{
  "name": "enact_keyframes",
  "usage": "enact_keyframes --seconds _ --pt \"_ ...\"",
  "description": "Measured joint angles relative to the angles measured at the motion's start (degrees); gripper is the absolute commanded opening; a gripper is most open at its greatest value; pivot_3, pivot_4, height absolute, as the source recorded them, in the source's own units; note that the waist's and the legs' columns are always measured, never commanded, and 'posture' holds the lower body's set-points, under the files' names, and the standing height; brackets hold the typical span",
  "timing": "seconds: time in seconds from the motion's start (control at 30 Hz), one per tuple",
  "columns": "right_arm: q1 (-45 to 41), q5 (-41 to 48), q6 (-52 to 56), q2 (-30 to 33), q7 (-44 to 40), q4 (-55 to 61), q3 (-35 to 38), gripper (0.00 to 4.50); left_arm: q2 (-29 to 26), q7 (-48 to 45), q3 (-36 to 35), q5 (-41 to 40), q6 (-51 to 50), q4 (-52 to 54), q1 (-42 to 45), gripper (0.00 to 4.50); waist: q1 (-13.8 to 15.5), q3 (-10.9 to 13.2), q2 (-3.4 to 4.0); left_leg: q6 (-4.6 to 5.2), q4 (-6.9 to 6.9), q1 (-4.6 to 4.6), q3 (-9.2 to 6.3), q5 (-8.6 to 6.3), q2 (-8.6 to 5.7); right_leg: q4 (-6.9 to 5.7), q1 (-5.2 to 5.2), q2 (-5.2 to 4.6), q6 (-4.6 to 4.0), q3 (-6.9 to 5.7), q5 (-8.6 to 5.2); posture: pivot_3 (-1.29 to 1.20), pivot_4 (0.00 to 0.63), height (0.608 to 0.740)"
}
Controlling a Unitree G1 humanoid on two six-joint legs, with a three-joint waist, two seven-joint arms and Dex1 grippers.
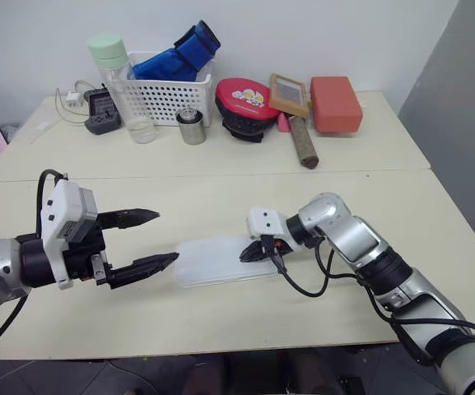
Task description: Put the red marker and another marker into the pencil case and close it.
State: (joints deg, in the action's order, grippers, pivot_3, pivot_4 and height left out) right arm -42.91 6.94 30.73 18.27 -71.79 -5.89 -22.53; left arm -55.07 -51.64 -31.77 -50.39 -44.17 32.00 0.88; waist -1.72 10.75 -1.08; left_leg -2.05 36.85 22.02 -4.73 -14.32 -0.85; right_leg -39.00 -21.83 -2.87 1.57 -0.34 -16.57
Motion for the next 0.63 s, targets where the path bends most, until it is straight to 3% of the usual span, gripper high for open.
enact_keyframes --seconds 0.1,0.27,0.4,0.63 --pt "-0.53 5.36 3.21 -1.31 5.76 2.30 9.32 0.08 2.78 6.41 2.25 1.86 -0.11 -3.29 4.62 4.50 0.09 -0.01 -0.01 -0.02 -0.01 0.01 0.00 -0.01 -0.03 0.04 0.00 0.00 0.00 0.00 0.00 0.00 0.150 0.740" --pt "1.96 5.88 3.35 3.53 17.22 0.85 21.24 0.08 7.03 14.76 5.36 12.25 5.28 -14.77 6.87 4.50 0.20 -0.01 -0.02 -0.02 -0.07 0.10 0.09 -0.02 -0.15 0.05 -0.14 -0.03 0.01 0.07 0.00 0.00 0.150 0.740" --pt "4.92 5.56 4.10 6.57 22.48 0.44 24.30 0.84 8.83 16.96 6.14 17.71 9.62 -22.61 7.04 4.50 -0.13 -0.01 -0.01 -0.02 -0.01 0.46 0.14 -0.01 -0.11 -0.03 -0.49 -0.08 0.01 0.14 0.01 0.00 0.150 0.740" --pt "10.60 6.22 6.50 12.97 23.43 1.63 26.37 2.48 9.60 15.82 6.30 20.34 12.55 -28.21 6.61 4.50 -0.12 -0.01 -0.01 -0.02 0.04 0.54 0.13 -0.01 -0.09 0.00 -0.48 -0.09 0.01 0.10 0.01 0.00 0.150 0.740"
